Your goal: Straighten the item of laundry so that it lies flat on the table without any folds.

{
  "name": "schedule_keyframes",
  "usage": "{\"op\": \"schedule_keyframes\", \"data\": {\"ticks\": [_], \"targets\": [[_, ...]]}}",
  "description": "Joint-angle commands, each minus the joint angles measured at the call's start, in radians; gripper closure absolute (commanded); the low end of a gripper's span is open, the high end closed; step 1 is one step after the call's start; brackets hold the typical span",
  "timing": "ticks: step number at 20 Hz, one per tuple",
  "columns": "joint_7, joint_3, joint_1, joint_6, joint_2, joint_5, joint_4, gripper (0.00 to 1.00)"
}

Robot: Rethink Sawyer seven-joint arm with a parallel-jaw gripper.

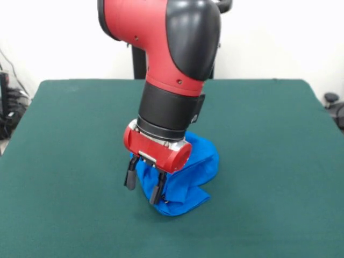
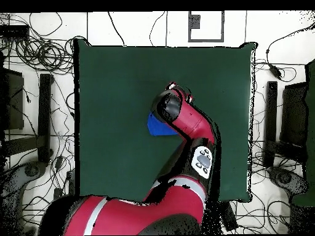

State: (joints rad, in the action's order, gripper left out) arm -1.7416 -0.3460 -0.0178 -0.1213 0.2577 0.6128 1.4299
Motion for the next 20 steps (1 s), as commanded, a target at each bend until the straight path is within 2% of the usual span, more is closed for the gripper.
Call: {"op": "schedule_keyframes", "data": {"ticks": [1,12,17,20], "targets": [[-0.186,0.158,-0.027,0.049,-0.034,-0.056,0.093,0.0],[-0.241,0.18,-0.047,0.07,0.04,-0.056,0.188,0.0],[-0.242,0.228,-0.013,0.119,0.053,-0.075,0.224,0.0],[-0.226,0.232,-0.001,0.119,0.043,-0.074,0.21,0.0]]}}
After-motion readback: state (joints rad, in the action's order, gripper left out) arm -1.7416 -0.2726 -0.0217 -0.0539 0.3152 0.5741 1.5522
